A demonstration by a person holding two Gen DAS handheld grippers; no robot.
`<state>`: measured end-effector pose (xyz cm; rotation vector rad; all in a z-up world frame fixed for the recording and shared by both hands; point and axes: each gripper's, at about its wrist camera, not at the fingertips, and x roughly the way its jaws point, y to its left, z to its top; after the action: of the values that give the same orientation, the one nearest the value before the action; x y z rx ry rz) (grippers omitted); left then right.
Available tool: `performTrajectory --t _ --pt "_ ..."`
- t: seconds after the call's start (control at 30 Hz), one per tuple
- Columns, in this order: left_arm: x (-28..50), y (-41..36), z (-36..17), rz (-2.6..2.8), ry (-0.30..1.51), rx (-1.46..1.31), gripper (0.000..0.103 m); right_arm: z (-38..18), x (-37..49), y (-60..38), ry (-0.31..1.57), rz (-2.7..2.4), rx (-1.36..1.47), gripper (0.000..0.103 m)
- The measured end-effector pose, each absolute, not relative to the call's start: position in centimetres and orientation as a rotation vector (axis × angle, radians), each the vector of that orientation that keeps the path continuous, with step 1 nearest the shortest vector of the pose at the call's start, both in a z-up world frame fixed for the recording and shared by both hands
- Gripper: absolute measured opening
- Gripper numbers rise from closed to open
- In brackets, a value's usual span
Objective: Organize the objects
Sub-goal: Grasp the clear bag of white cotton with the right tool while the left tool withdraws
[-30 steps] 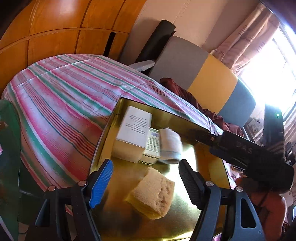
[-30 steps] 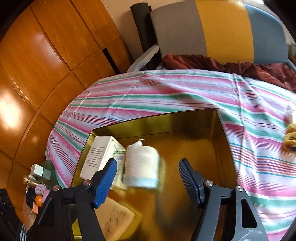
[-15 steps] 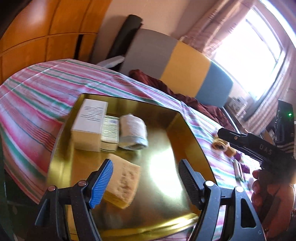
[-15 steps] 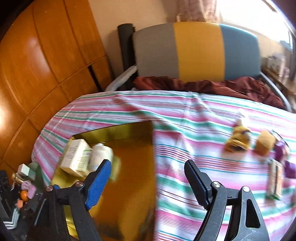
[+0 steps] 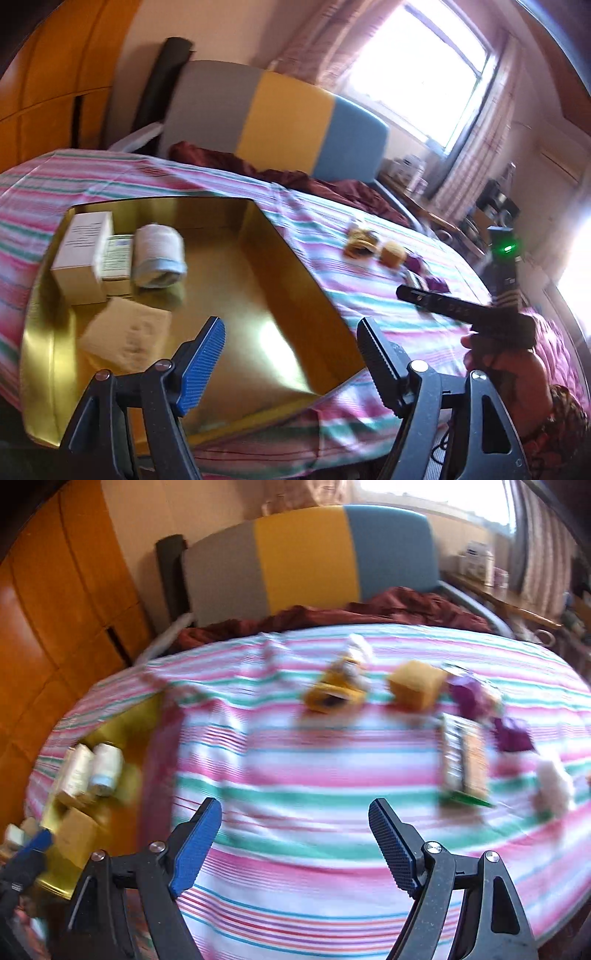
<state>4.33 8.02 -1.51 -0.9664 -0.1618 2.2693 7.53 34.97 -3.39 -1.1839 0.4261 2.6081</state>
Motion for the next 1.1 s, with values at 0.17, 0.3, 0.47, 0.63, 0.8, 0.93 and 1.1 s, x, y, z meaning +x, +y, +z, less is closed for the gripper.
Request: performTrajectory --t 0.17,0.3,0.47,0.63,0.8,0.93,1.1 --pt "5.9 10.3 -1.6 2.203 -0.069 -0.953 0.077 -5.7 11.0 39.9 0.444 2.465 -1.193 0.083" --pt "7.0 12.0 -1.9 2.154 -0.033 -0.961 0.079 -6.8 13.7 43.6 0.455 2.376 -1.180 0.083" --pt "8.3 14.3 -2.3 2.088 0.027 -0.976 0.079 -6.3 15.8 47.8 0.387 2.305 -1.130 0.083" --pt "9.4 16.4 -2.2 2.035 0.075 -0.975 0.079 -4.7 16.5 52.9 0.293 2.271 -1.083 0.082" --pt "10.0 18.2 -2.0 1.997 0.105 -0.976 0.079 -4.7 15.4 56.7 0.284 2.295 -1.127 0.076" --pt "10.5 19.9 -1.9 1.981 0.151 -0.975 0.079 -6.1 14.3 58.6 0.291 2.340 -1.215 0.072" --pt "10.3 21.9 -1.8 1.952 0.196 -0.992 0.079 -8.2 13.5 59.3 0.326 2.358 -1.332 0.056"
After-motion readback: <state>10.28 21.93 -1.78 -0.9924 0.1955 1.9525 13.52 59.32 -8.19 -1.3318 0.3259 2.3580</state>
